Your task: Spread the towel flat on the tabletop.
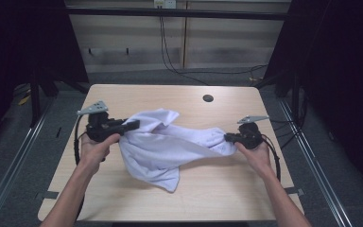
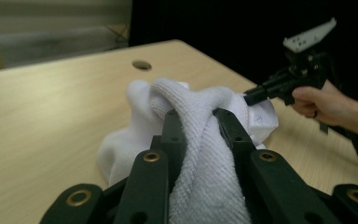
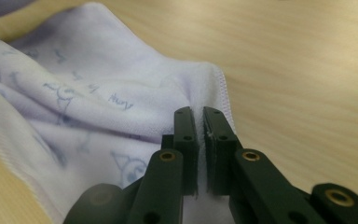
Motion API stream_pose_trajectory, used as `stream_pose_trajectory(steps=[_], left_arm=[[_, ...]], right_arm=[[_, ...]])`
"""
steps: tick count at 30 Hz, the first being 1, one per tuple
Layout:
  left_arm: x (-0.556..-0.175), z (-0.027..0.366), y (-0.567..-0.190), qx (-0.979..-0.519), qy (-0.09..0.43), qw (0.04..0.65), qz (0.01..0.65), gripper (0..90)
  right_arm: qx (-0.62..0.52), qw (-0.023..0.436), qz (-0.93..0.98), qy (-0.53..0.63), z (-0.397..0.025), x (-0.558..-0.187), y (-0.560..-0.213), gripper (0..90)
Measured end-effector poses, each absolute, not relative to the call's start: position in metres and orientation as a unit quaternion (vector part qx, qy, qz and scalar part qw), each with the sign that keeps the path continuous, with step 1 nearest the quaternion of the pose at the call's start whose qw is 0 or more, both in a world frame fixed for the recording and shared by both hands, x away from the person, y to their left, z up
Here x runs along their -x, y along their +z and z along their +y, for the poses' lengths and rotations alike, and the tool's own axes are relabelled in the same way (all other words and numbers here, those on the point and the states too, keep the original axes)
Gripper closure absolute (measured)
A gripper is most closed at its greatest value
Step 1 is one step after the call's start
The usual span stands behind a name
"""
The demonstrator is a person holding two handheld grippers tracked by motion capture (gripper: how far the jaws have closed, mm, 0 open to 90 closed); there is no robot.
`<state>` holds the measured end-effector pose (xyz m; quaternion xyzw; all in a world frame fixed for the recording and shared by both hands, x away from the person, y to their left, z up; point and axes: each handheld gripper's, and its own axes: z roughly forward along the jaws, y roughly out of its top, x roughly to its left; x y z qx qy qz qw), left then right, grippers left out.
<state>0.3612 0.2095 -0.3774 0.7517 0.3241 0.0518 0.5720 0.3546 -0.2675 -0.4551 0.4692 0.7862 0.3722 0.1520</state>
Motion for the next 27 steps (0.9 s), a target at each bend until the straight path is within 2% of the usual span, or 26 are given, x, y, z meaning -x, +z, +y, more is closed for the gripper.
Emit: stream_pose_trajectory(steps=[5,12,16,19,22,25,26,27], left_arm=[[-0.367,0.242,-0.353,-0.715,0.082,0.603,0.346,75.6],[-0.380,0.245,-0.328,-0.700,0.129,0.609,0.351,76.0],[-0.375,0.245,-0.302,-0.682,0.168,0.634,0.322,76.0],[-0.357,0.244,-0.294,-0.688,0.159,0.644,0.296,75.9],[-0.343,0.241,-0.302,-0.696,0.142,0.641,0.292,75.8],[-0.315,0.228,-0.342,-0.725,0.104,0.609,0.305,75.6],[-0.315,0.228,-0.342,-0.725,0.104,0.609,0.305,75.5],[-0.303,0.219,-0.369,-0.745,0.082,0.584,0.313,75.4]], right_arm=[[-0.492,0.175,0.763,0.382,-0.288,-0.367,-0.431,85.1],[-0.493,0.205,0.745,0.400,-0.288,-0.388,-0.403,85.2],[-0.491,0.236,0.711,0.444,-0.288,-0.398,-0.378,85.2],[-0.482,0.247,0.698,0.469,-0.292,-0.389,-0.369,85.1],[-0.478,0.243,0.705,0.464,-0.298,-0.373,-0.374,85.0],[-0.478,0.227,0.724,0.442,-0.304,-0.355,-0.392,84.7],[-0.482,0.219,0.728,0.436,-0.307,-0.348,-0.399,84.5],[-0.483,0.212,0.734,0.428,-0.310,-0.342,-0.408,84.4]])
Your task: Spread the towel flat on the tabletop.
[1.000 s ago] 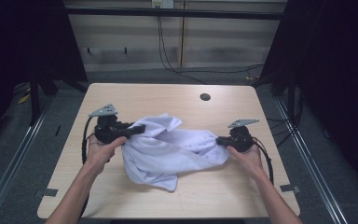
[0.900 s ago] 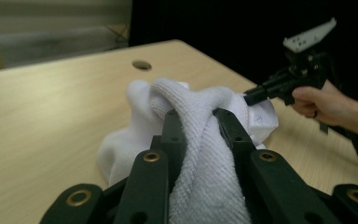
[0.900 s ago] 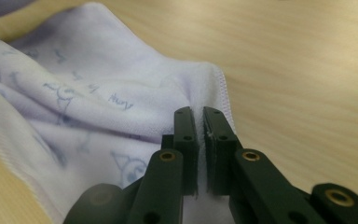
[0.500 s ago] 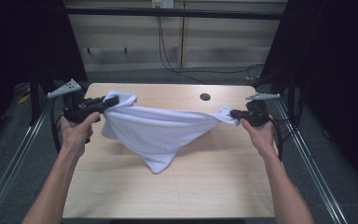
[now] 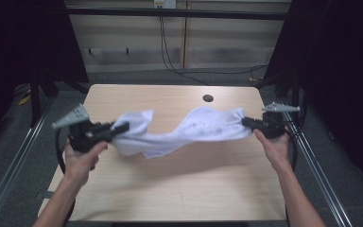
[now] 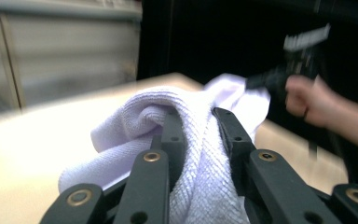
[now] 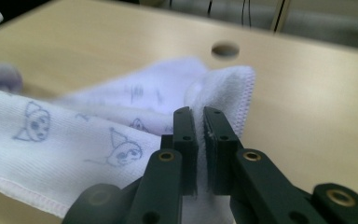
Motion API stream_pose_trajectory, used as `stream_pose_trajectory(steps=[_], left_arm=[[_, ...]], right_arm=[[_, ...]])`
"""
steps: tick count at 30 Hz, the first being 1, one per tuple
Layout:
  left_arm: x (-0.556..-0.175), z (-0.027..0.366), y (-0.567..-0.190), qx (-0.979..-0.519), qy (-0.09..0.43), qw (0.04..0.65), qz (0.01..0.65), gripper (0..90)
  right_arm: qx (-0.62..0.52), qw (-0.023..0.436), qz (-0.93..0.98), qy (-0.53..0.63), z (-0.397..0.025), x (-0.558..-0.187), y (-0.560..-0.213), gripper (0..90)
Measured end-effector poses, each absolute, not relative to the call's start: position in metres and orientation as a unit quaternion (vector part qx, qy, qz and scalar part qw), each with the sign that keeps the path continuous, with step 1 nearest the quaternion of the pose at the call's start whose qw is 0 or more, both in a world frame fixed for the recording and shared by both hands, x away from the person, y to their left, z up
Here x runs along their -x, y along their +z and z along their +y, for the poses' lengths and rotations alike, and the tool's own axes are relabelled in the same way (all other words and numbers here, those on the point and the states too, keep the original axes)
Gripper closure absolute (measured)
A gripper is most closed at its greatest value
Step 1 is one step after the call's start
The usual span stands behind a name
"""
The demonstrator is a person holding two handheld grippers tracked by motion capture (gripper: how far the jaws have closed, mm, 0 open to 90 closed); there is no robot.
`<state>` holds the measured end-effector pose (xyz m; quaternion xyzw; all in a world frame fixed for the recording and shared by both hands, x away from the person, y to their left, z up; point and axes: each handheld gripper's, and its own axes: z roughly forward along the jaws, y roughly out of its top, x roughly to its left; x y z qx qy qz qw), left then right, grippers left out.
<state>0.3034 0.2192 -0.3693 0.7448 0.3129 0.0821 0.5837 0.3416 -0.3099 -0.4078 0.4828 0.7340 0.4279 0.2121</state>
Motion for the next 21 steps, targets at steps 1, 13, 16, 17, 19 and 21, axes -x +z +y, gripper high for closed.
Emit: stream_pose_trajectory(steps=[1,13,16,17,19,21], left_arm=[[-0.298,0.216,-0.382,-0.754,0.064,0.573,0.314,75.3],[-0.267,0.195,-0.440,-0.818,-0.030,0.507,0.271,57.5],[-0.281,0.210,-0.428,-0.791,-0.010,0.539,0.290,49.2],[-0.289,0.215,-0.426,-0.786,-0.004,0.538,0.304,47.6],[-0.305,0.223,-0.429,-0.791,0.026,0.520,0.321,49.4],[-0.322,0.228,-0.441,-0.790,0.027,0.501,0.352,49.2]], right_arm=[[-0.485,0.203,0.742,0.416,-0.312,-0.335,-0.416,84.0],[-0.486,0.176,0.759,0.397,-0.297,-0.274,-0.448,54.6],[-0.451,0.131,0.782,0.409,-0.269,-0.269,-0.457,52.4],[-0.443,0.120,0.788,0.409,-0.262,-0.269,-0.458,51.7],[-0.415,0.089,0.806,0.413,-0.240,-0.270,-0.465,51.2],[-0.404,0.083,0.815,0.408,-0.223,-0.272,-0.470,50.1]])
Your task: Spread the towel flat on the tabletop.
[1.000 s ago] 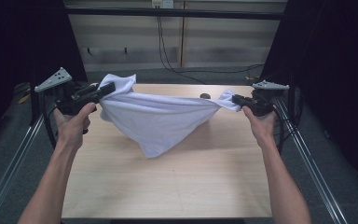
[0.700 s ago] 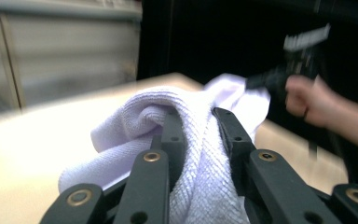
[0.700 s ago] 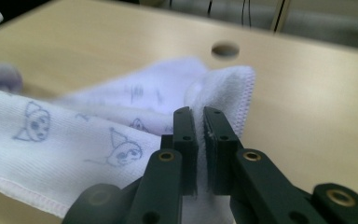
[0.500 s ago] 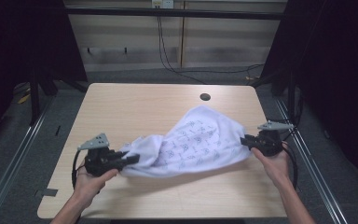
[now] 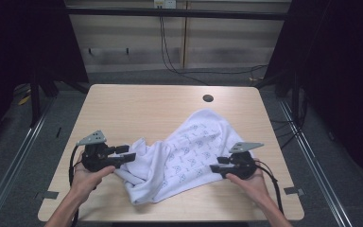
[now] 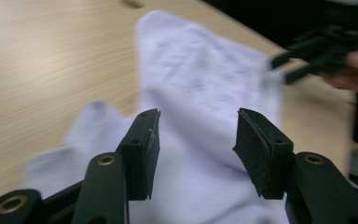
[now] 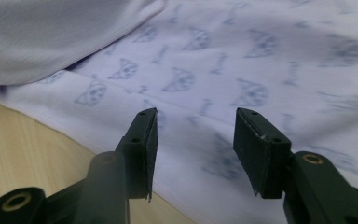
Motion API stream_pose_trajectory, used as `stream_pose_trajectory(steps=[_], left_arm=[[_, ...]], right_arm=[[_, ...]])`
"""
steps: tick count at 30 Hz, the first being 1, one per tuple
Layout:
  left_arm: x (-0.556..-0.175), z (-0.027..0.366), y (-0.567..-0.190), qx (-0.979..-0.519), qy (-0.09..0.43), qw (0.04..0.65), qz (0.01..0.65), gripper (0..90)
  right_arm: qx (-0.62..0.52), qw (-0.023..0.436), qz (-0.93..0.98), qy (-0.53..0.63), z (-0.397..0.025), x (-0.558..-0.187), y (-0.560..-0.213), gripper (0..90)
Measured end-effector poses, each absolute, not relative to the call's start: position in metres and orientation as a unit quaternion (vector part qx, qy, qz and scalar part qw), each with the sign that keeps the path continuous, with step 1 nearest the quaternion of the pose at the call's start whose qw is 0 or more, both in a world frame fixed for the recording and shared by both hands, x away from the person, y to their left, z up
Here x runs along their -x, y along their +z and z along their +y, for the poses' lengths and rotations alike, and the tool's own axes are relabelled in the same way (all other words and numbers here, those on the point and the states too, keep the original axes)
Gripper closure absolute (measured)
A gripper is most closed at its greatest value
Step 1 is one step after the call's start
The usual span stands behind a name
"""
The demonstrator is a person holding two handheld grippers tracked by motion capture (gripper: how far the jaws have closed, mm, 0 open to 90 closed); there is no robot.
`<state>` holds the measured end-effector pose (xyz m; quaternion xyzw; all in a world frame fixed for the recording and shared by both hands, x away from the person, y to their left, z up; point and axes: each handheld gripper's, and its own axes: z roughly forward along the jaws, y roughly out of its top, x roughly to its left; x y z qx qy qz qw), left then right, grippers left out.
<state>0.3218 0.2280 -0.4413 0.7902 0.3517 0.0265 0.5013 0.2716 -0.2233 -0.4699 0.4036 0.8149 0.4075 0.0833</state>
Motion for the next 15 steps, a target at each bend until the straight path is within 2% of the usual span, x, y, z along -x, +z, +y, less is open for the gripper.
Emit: stream_pose_trajectory(steps=[2,6,7,8,9,10,12,13,15], left_arm=[[-0.333,0.228,-0.458,-0.794,0.040,0.481,0.370,47.9],[-0.341,0.224,-0.480,-0.815,0.029,0.443,0.373,37.2],[-0.341,0.225,-0.489,-0.819,0.011,0.434,0.375,35.1],[-0.340,0.225,-0.492,-0.819,0.008,0.433,0.377,36.1],[-0.338,0.224,-0.494,-0.826,0.015,0.425,0.371,42.6],[-0.334,0.225,-0.495,-0.832,0.028,0.419,0.363,56.1],[-0.331,0.227,-0.492,-0.830,0.024,0.423,0.363,74.3],[-0.329,0.228,-0.491,-0.829,0.022,0.425,0.362,78.1],[-0.325,0.228,-0.492,-0.829,0.016,0.428,0.361,79.2]], right_arm=[[-0.387,0.075,0.828,0.400,-0.207,-0.273,-0.475,49.1],[-0.356,0.069,0.847,0.388,-0.190,-0.277,-0.487,46.6],[-0.353,0.068,0.852,0.380,-0.189,-0.277,-0.490,46.4],[-0.354,0.073,0.856,0.369,-0.188,-0.277,-0.494,46.5],[-0.350,0.077,0.858,0.367,-0.187,-0.276,-0.496,46.6],[-0.346,0.082,0.859,0.369,-0.188,-0.275,-0.497,48.2],[-0.344,0.113,0.864,0.349,-0.188,-0.273,-0.496,66.3],[-0.346,0.120,0.863,0.349,-0.190,-0.273,-0.496,74.6],[-0.355,0.112,0.860,0.350,-0.198,-0.277,-0.496,82.1]])
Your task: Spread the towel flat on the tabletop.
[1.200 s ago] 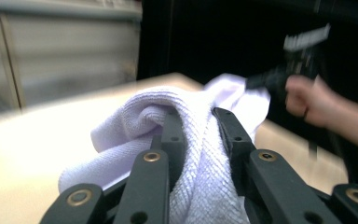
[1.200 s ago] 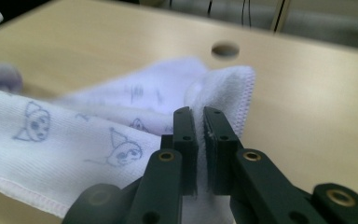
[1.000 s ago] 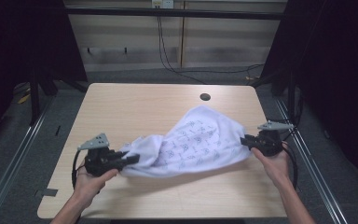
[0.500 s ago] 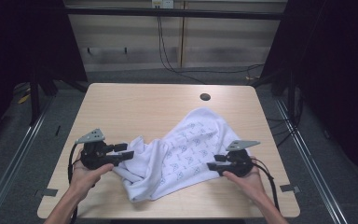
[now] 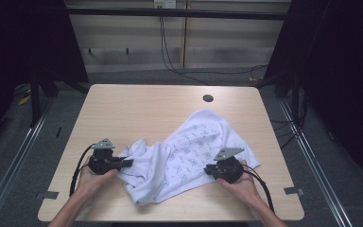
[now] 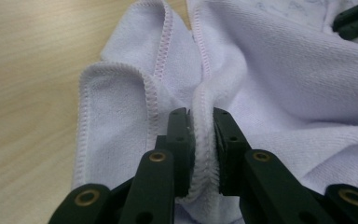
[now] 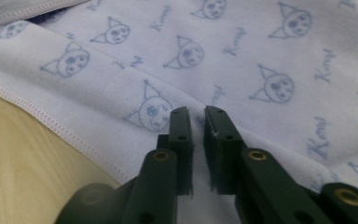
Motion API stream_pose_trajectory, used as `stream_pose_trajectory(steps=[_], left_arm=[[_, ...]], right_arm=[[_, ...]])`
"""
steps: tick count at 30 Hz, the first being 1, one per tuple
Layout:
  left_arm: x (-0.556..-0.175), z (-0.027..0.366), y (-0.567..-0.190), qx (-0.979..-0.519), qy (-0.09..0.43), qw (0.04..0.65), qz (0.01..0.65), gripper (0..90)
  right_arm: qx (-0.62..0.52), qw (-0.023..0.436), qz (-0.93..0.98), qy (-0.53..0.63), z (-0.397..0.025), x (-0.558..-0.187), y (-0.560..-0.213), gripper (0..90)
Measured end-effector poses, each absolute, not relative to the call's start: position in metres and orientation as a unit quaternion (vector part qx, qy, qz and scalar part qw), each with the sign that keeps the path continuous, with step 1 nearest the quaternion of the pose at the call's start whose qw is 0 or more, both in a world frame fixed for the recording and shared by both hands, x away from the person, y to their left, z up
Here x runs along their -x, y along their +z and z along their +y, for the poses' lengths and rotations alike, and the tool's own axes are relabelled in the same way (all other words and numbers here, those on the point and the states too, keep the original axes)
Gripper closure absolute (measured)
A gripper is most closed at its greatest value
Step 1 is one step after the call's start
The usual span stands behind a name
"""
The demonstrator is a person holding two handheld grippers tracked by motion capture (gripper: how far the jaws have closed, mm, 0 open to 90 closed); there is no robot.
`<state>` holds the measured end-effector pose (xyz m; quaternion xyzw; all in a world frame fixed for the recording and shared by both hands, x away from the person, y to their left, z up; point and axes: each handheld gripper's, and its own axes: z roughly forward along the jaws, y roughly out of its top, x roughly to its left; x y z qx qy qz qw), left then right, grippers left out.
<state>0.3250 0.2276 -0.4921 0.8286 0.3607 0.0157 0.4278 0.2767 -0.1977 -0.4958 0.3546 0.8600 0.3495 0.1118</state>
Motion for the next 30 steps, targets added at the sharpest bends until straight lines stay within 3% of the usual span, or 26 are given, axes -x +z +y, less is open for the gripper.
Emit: stream_pose_trajectory(steps=[5,12,13,15,16,20,21,24,30], left_arm=[[-0.311,0.218,-0.492,-0.830,-0.014,0.434,0.350,74.4],[-0.274,0.179,-0.487,-0.846,-0.083,0.439,0.291,66.1],[-0.273,0.177,-0.485,-0.848,-0.079,0.439,0.285,63.8],[-0.274,0.181,-0.480,-0.840,-0.078,0.454,0.288,60.1],[-0.275,0.184,-0.479,-0.837,-0.073,0.458,0.290,57.6],[-0.285,0.201,-0.472,-0.817,-0.048,0.482,0.313,56.2],[-0.293,0.212,-0.471,-0.810,-0.034,0.497,0.311,65.7],[-0.302,0.222,-0.473,-0.799,-0.027,0.499,0.334,71.3],[-0.321,0.230,-0.487,-0.794,-0.024,0.485,0.365,65.7]], right_arm=[[-0.373,0.112,0.853,0.348,-0.217,-0.284,-0.496,85.2],[-0.425,0.157,0.831,0.322,-0.262,-0.309,-0.495,84.5],[-0.437,0.148,0.827,0.320,-0.265,-0.311,-0.494,82.3],[-0.444,0.136,0.824,0.326,-0.268,-0.311,-0.491,68.4],[-0.441,0.153,0.820,0.331,-0.266,-0.306,-0.485,66.6],[-0.422,0.151,0.813,0.370,-0.259,-0.299,-0.470,66.0],[-0.404,0.114,0.818,0.393,-0.246,-0.300,-0.465,66.7],[-0.381,0.083,0.820,0.420,-0.218,-0.308,-0.469,67.3],[-0.355,0.056,0.820,0.446,-0.180,-0.329,-0.478,66.1]])
